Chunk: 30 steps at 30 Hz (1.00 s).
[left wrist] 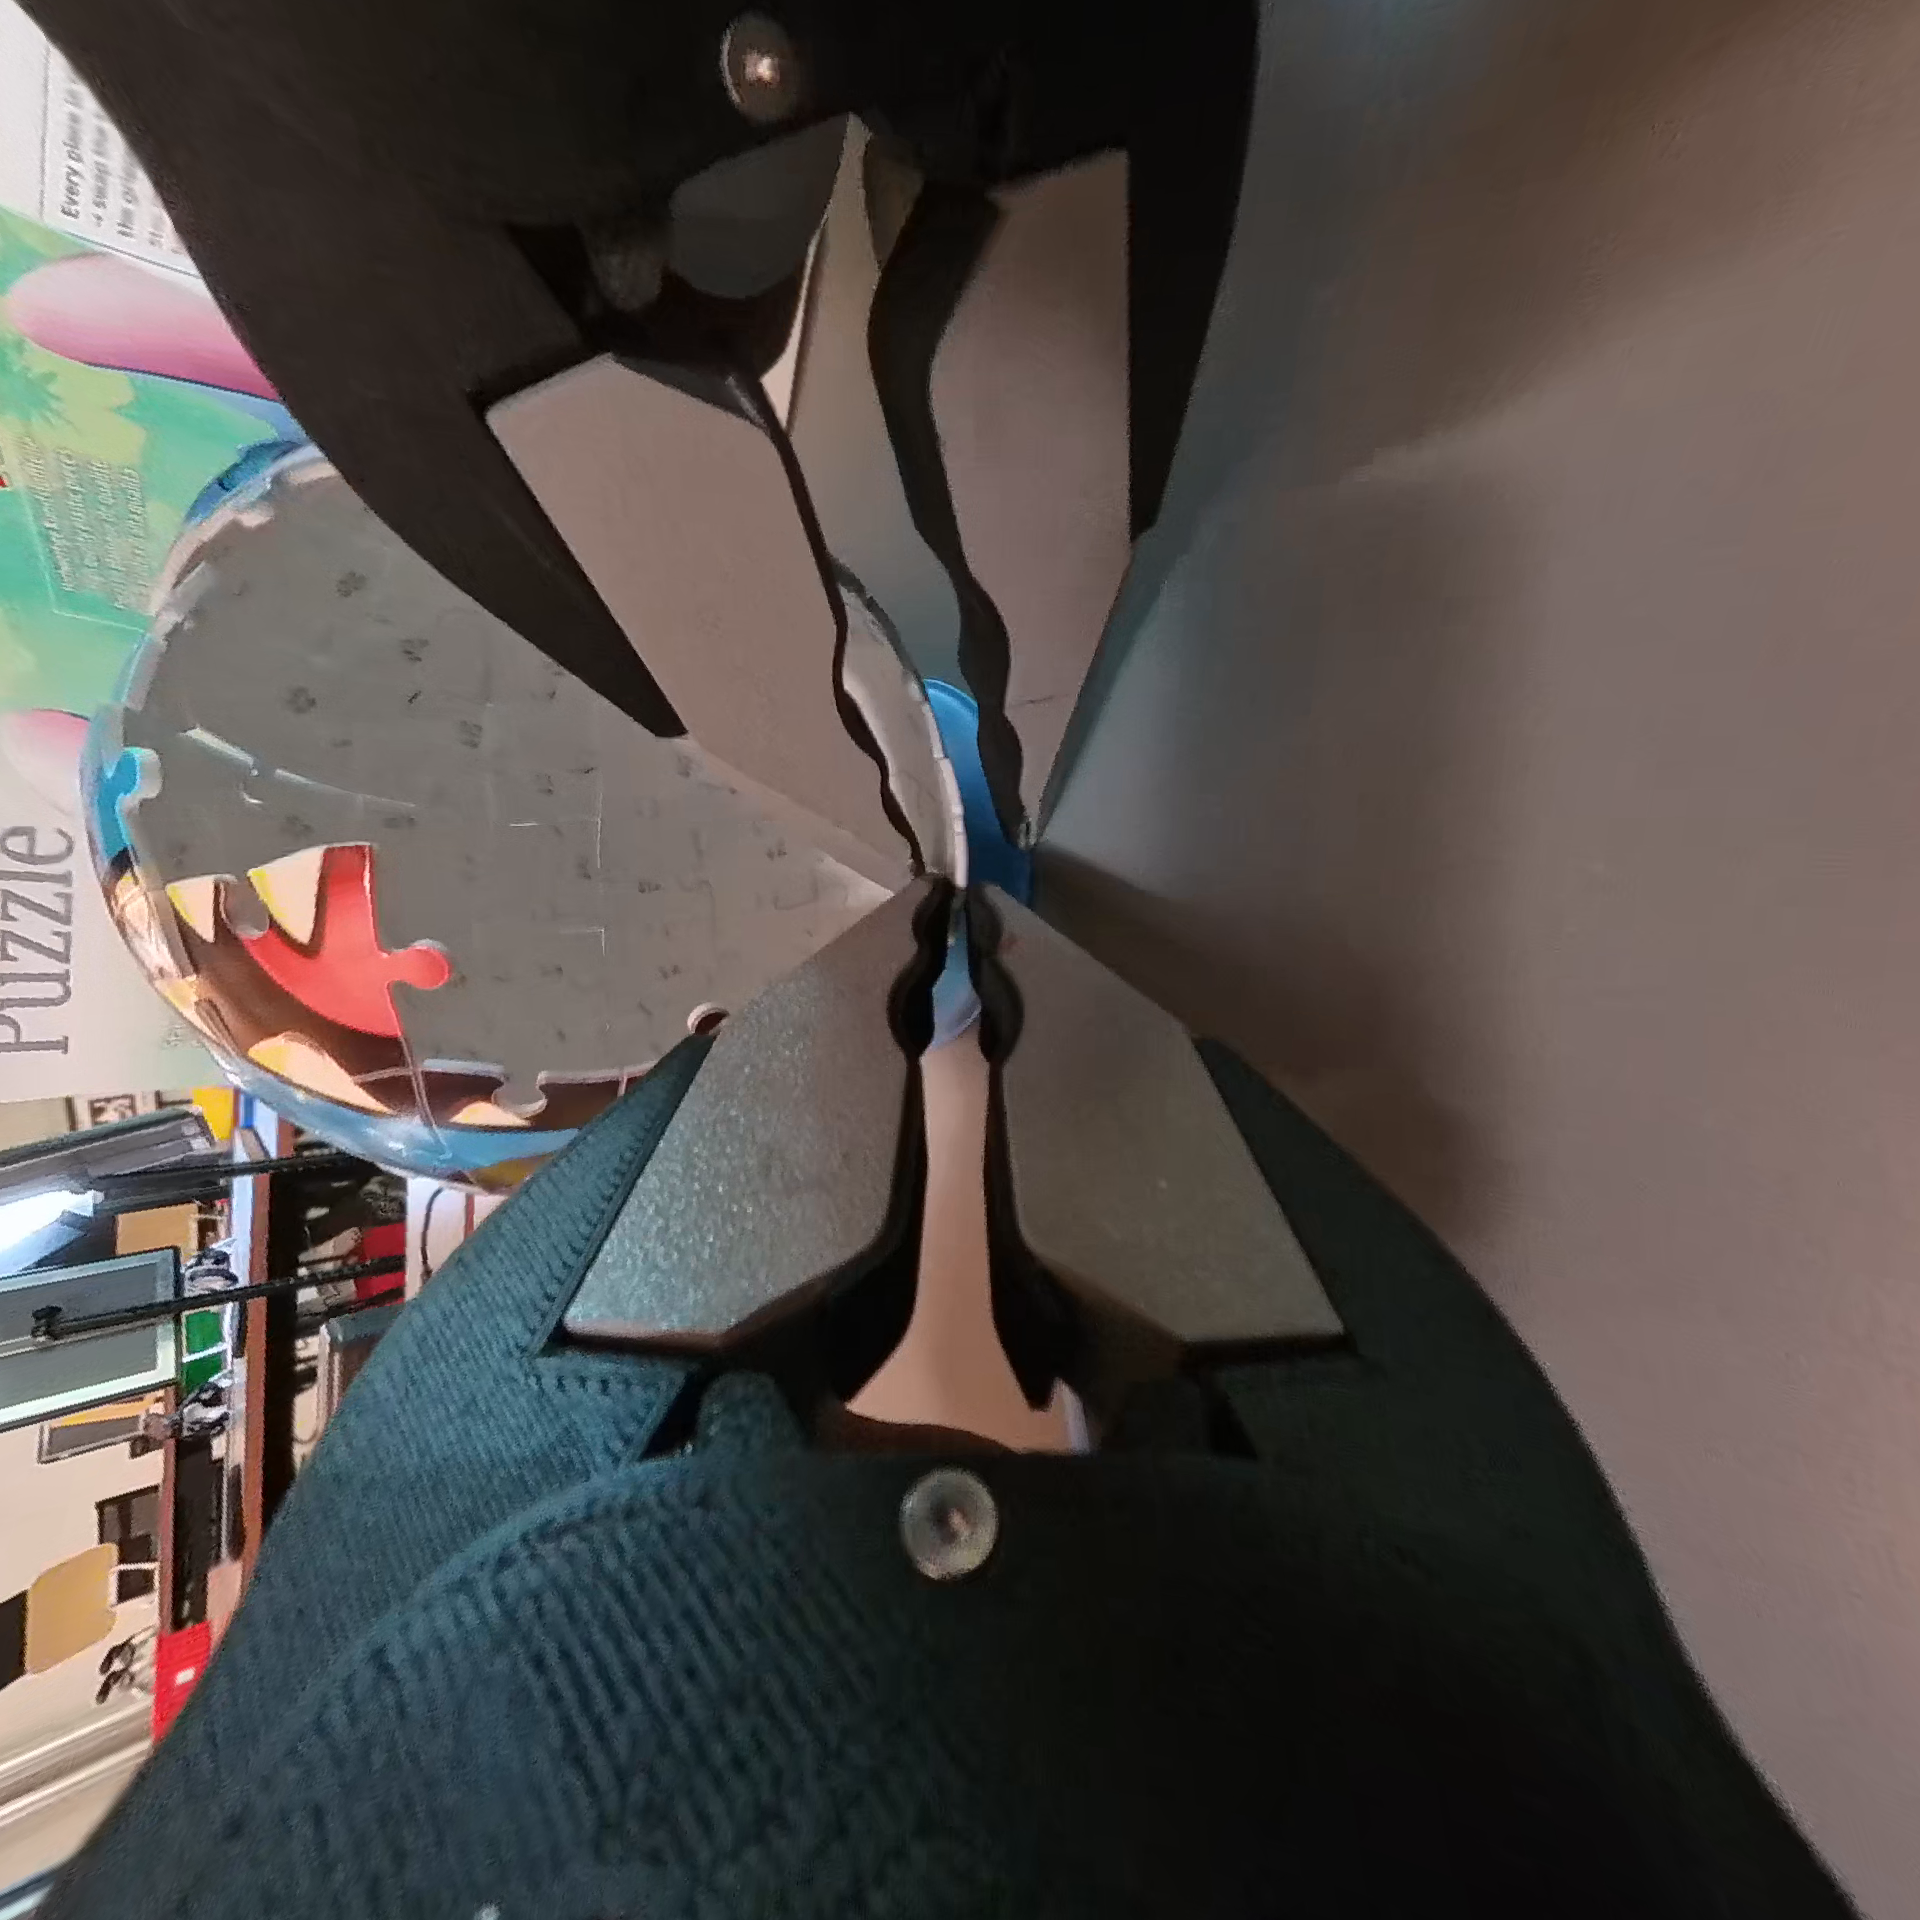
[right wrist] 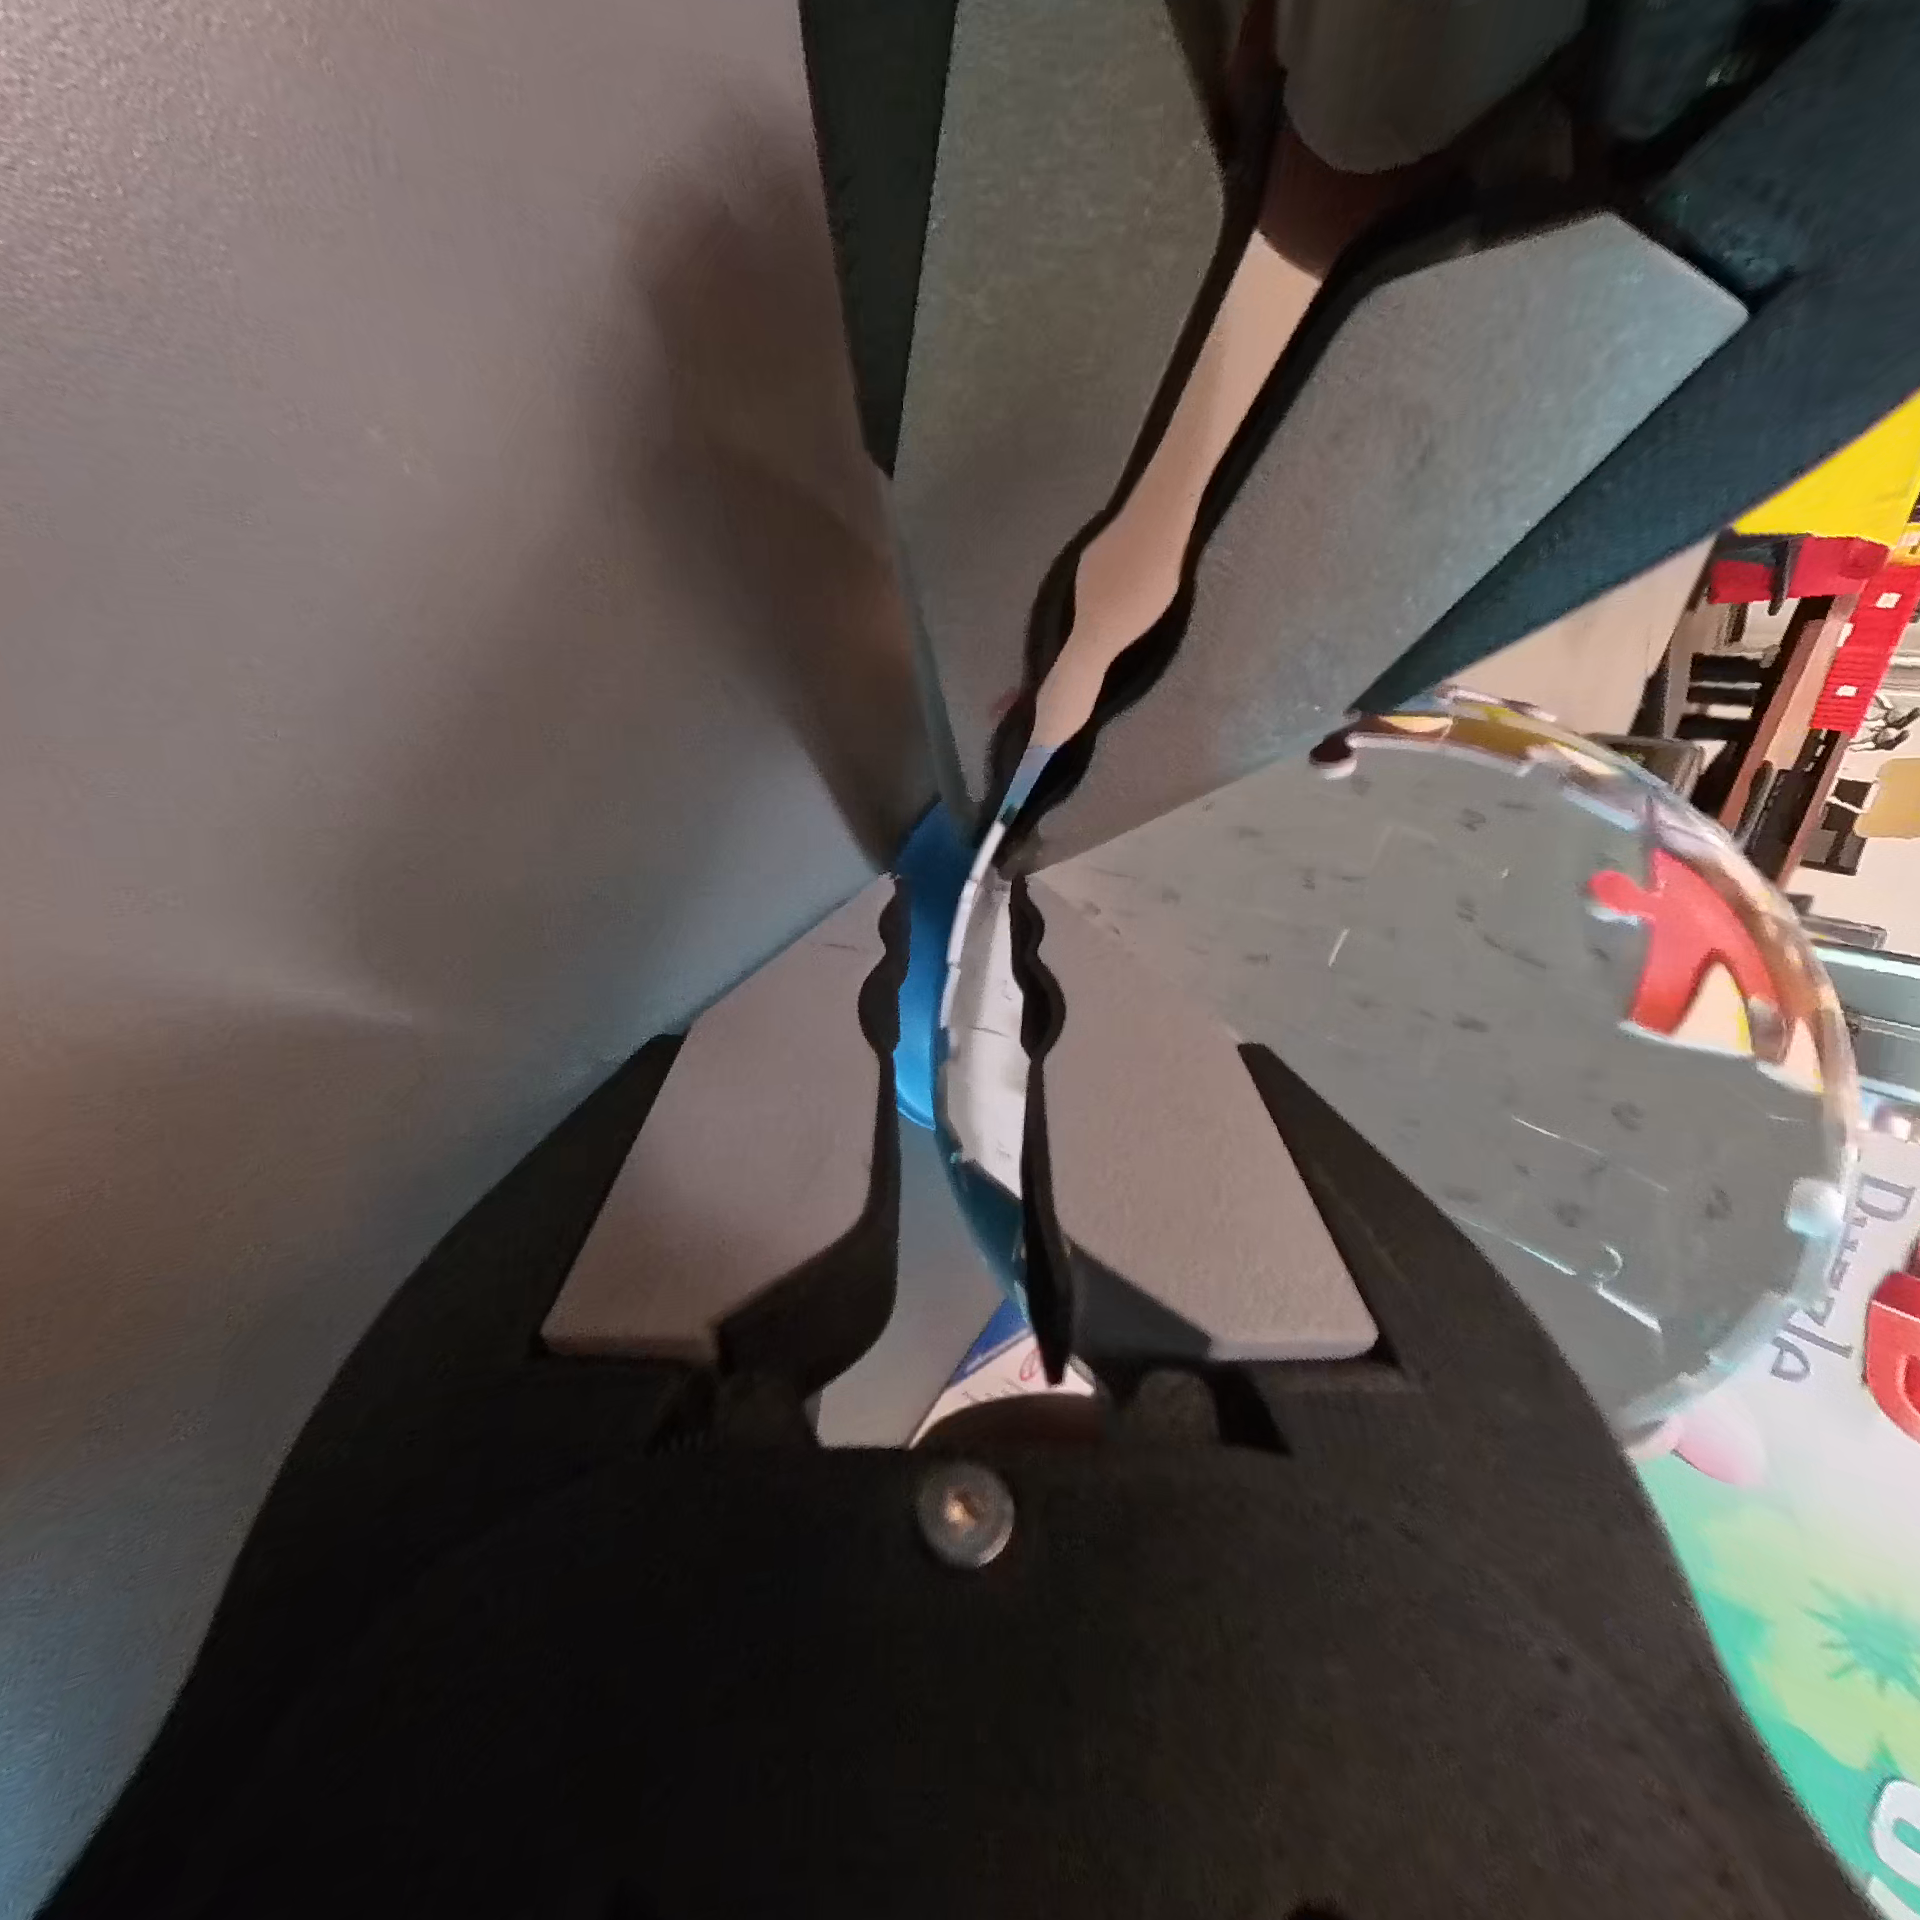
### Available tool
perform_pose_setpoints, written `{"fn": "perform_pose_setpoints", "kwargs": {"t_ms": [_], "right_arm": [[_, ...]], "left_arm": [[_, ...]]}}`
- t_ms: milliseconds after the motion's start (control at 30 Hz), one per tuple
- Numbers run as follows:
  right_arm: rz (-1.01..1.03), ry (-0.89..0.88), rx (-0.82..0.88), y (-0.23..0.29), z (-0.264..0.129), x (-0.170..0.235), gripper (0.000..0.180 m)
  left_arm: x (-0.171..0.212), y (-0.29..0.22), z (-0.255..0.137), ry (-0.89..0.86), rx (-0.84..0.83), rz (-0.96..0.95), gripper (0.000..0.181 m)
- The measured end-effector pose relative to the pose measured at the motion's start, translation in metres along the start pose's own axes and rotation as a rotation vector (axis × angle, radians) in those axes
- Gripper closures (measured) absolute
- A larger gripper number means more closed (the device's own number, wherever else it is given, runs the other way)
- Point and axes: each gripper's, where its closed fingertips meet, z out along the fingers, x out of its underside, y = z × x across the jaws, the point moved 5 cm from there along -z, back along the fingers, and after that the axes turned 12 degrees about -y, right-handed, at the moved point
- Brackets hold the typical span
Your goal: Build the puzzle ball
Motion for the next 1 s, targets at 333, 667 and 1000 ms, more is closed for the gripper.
{"fn": "perform_pose_setpoints", "kwargs": {"t_ms": [333,667,1000], "right_arm": [[-0.029,-0.015,0.051,-0.0001,-0.0004,0.0005,0.161],[0.07,0.013,0.01,-0.0029,0.0006,0.0006,0.173],[0.146,0.026,-0.009,-0.005,0.0008,0.0008,0.174]], "left_arm": [[0.002,0.0014,-0.0003,-0.034,-0.01,-0.007,0.18],[0.0023,0.0007,-0.003,-0.012,-0.031,-0.015,0.18],[0.0031,0.0024,-0.003,-0.012,-0.021,-0.042,0.181]]}}
